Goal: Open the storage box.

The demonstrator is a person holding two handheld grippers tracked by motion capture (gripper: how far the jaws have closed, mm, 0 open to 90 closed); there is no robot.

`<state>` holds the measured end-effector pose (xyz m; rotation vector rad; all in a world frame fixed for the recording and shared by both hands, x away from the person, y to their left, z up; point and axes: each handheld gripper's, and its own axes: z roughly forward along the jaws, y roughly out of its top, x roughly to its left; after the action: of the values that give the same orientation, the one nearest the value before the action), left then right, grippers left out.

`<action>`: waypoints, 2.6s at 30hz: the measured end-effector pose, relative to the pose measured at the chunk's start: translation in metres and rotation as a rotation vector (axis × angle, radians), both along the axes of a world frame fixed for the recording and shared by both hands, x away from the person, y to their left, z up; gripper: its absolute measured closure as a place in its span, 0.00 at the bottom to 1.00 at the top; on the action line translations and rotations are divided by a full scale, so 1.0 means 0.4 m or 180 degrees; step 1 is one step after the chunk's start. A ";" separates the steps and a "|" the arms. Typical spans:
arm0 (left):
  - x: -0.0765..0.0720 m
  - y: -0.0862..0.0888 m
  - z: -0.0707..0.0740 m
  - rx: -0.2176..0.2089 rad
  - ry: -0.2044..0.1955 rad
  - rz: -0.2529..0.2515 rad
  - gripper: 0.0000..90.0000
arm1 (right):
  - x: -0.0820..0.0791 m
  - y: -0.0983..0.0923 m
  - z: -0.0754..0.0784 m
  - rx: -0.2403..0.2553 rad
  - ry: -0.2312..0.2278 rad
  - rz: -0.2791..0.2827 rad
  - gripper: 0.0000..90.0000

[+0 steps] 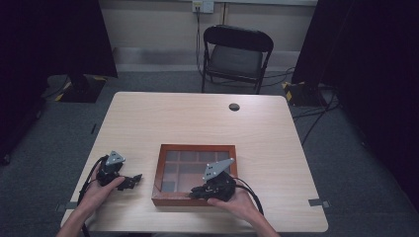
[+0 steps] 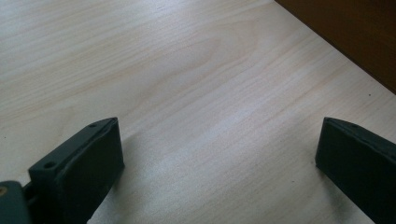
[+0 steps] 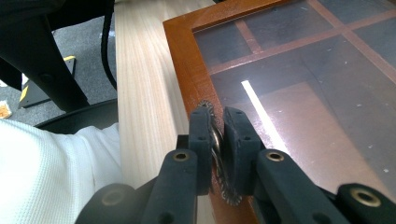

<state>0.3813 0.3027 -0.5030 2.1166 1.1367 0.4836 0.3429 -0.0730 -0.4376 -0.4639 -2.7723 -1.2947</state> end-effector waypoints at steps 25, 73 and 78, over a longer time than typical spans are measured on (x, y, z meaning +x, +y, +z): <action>0.000 0.000 0.000 -0.0001 0.0001 -0.0003 0.00 | 0.001 0.013 0.018 -0.0003 0.0005 0.0018 0.92; 0.000 0.000 0.000 -0.0001 -0.0001 -0.0004 0.00 | 0.013 0.006 0.091 0.0153 -0.0103 0.0034 0.92; 0.000 0.000 0.000 -0.0001 -0.0001 -0.0004 0.00 | 0.014 0.004 0.096 0.0179 -0.0121 0.0022 0.92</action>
<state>0.3813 0.3027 -0.5031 2.1168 1.1353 0.4832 0.3486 -0.0715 -0.3993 -0.4305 -2.7568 -1.3902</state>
